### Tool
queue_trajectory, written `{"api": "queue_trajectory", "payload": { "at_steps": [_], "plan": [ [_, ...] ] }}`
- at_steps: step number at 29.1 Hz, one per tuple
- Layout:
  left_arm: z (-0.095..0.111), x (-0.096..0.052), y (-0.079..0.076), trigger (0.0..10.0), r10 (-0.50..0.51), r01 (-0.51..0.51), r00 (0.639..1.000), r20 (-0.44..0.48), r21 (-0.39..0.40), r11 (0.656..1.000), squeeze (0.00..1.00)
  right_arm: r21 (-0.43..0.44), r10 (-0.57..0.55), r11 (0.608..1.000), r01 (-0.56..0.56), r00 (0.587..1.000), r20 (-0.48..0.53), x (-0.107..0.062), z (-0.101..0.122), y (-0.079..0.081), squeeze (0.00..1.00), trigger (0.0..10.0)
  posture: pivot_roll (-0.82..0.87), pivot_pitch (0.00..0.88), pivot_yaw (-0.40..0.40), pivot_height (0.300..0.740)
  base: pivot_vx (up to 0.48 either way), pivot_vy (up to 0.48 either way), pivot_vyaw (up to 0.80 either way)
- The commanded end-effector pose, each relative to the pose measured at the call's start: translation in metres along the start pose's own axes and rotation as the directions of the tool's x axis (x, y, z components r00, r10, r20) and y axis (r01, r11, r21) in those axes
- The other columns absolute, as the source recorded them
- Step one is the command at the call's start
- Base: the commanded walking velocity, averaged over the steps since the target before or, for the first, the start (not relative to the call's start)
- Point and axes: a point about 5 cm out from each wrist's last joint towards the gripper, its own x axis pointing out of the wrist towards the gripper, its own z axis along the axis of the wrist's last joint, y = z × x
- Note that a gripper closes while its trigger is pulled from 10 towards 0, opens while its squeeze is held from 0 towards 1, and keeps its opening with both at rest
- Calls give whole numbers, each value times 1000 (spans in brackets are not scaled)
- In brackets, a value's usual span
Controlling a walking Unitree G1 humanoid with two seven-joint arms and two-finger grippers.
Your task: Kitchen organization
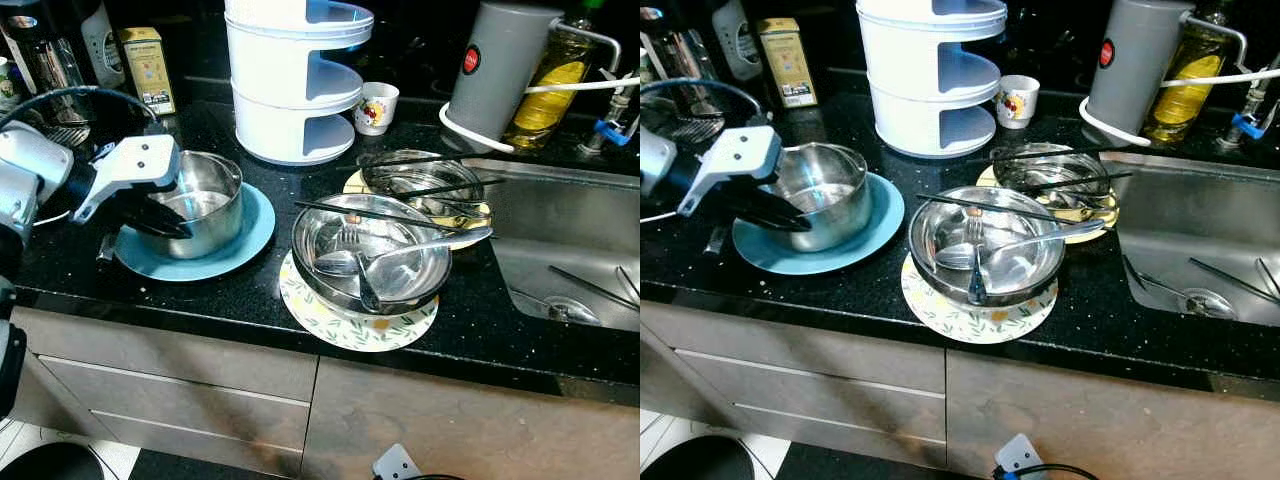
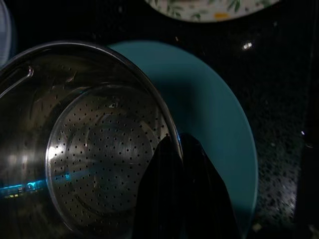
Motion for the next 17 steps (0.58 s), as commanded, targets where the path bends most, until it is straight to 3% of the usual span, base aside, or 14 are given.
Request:
{"api": "queue_trajectory", "payload": {
  "at_steps": [1, 7, 10, 12, 13, 14, 17],
  "plan": [
    [8, -3, 4, 0, -2, 1, 999, 36, 30, 1000, 0, 18, -4, 1000, 4, 1000, -16, -3, -5, 1, 0, 10000, -35, 151, -24, 740, 0, 0, 0],
    [15, -5, 8, 0, 13, -16, 998, 63, 44, 999, 0, 21, -7, 1000, 7, 1000, -17, -3, -6, 1, 0, 10000, -35, 152, -23, 740, 0, 0, 0],
    [41, -19, 19, 0, 51, -60, 982, 181, 43, 997, 0, 27, -10, 1000, 10, 1000, -15, -4, -8, 2, 0, 10000, -35, 153, -19, 740, 0, 0, 0],
    [46, -23, 20, 0, 57, -66, 977, 204, 38, 997, 0, 29, -11, 1000, 11, 1000, -14, -4, -8, 2, 0, 10000, -37, 153, -14, 740, 0, 0, 0],
    [55, -31, 21, 0, 57, -63, 973, 223, 19, 998, 0, 33, -14, 999, 15, 1000, -12, -4, -8, 2, 0, 10000, -37, 153, -12, 740, 0, 0, 0],
    [55, -31, 21, 0, 57, -63, 973, 223, 19, 998, 0, 33, -14, 999, 15, 1000, -12, -4, -8, 2, 0, 10000, -37, 153, -12, 740, 0, 0, 0],
    [77, -50, 11, 0, 12, -15, 961, 275, 7, 1000, 0, 43, -22, 999, 23, 1000, -7, -5, -9, 2, 0, 10000, -37, 150, -8, 740, 0, 0, 0]
  ]
}}
